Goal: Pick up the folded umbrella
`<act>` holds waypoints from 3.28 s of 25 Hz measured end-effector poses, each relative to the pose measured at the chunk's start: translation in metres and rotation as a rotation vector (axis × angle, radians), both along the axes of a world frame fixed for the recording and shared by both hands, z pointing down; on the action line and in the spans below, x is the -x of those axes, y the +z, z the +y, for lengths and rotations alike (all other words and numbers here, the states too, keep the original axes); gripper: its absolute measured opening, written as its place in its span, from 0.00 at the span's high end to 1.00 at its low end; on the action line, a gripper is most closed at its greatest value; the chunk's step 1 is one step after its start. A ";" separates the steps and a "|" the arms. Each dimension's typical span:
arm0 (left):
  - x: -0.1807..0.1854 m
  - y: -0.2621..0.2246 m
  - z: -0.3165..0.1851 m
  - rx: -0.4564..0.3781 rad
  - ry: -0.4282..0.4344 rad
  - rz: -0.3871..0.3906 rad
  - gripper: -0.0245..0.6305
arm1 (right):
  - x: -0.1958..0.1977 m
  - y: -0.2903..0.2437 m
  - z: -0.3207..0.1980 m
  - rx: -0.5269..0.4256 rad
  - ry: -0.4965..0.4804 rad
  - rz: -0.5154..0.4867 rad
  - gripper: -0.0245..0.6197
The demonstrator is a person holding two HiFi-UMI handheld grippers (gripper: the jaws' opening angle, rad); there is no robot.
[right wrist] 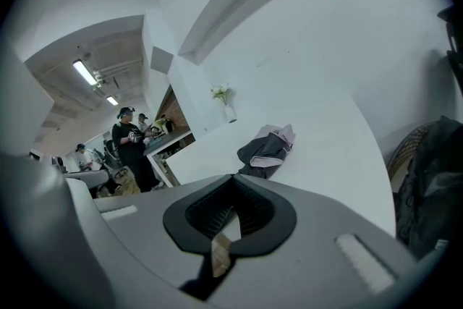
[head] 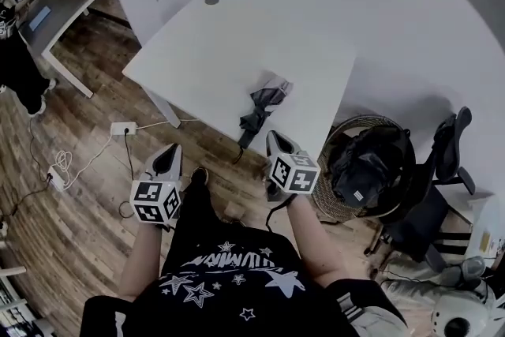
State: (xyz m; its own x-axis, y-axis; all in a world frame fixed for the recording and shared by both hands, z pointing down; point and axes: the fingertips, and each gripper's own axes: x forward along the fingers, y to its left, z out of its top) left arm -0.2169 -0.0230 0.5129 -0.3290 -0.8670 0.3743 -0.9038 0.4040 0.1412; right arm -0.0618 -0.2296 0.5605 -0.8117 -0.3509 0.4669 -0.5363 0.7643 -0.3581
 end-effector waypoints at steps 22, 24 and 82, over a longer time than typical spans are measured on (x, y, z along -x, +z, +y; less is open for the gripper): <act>0.096 0.024 -0.199 0.072 0.519 0.077 0.96 | 0.042 0.045 -0.069 0.253 0.443 0.137 0.68; 0.097 0.025 -0.209 0.071 0.548 0.083 0.96 | 0.045 0.052 -0.068 0.276 0.443 0.151 0.61; 0.110 0.009 -0.241 0.010 0.630 0.089 0.96 | 0.062 0.013 -0.104 0.104 0.436 0.259 0.58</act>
